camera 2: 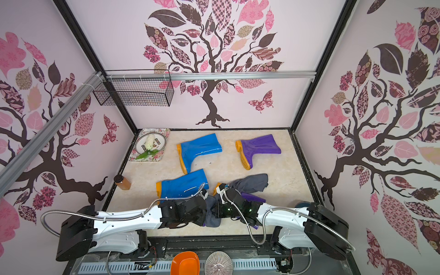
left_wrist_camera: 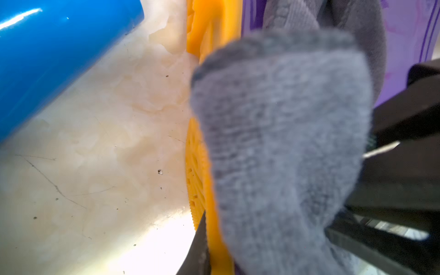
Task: Wipe the rubber boots with a cloth
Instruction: Wipe the dirt off the rubber boot.
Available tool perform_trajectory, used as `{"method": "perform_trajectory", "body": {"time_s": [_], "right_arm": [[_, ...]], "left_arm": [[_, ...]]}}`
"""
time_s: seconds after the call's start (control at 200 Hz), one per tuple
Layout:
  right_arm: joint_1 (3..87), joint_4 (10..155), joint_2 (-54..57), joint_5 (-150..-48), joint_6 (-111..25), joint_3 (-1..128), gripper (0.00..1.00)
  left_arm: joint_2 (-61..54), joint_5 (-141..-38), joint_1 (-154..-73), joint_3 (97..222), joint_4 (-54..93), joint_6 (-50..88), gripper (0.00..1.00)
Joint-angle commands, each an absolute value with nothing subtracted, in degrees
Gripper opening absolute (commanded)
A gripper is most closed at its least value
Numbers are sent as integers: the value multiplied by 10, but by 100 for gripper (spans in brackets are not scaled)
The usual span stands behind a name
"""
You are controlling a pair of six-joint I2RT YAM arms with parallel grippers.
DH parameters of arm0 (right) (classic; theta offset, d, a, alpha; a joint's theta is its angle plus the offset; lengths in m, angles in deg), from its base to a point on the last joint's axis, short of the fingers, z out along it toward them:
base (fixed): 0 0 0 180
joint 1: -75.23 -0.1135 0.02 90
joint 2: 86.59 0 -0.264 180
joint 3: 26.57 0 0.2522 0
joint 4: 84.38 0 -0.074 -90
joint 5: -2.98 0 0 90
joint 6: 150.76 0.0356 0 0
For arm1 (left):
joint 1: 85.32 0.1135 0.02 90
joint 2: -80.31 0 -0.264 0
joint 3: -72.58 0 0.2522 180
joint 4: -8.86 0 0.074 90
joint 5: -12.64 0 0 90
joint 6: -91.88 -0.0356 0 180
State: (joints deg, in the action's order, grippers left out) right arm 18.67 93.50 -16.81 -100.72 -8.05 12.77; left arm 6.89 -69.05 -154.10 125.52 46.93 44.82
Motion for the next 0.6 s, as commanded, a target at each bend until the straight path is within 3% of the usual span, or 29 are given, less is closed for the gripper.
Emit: {"method": "perform_trajectory", "body": {"time_s": [0.0,0.095,0.19,0.28,0.355,0.505,0.595], "right_arm": [[278,896,-200,-992,-60,110,0],[390,900,-226,-1003,-95,90,0],[439,849,-201,-994,-162,139,0],[439,838,-162,-980,-189,174,0],[437,834,-134,-1030,-188,199,0],[313,864,-122,-1012,-167,230,0],[312,894,-106,-1020,-122,216,0]], "left_arm": [[90,-712,-1543,1253,393,451,0],[105,-719,-1543,1238,383,455,0],[109,-726,-1543,1231,379,453,0],[111,-726,-1543,1229,382,450,0],[113,-724,-1542,1227,385,448,0],[123,-708,-1543,1219,390,452,0],[126,-698,-1543,1218,394,452,0]]}}
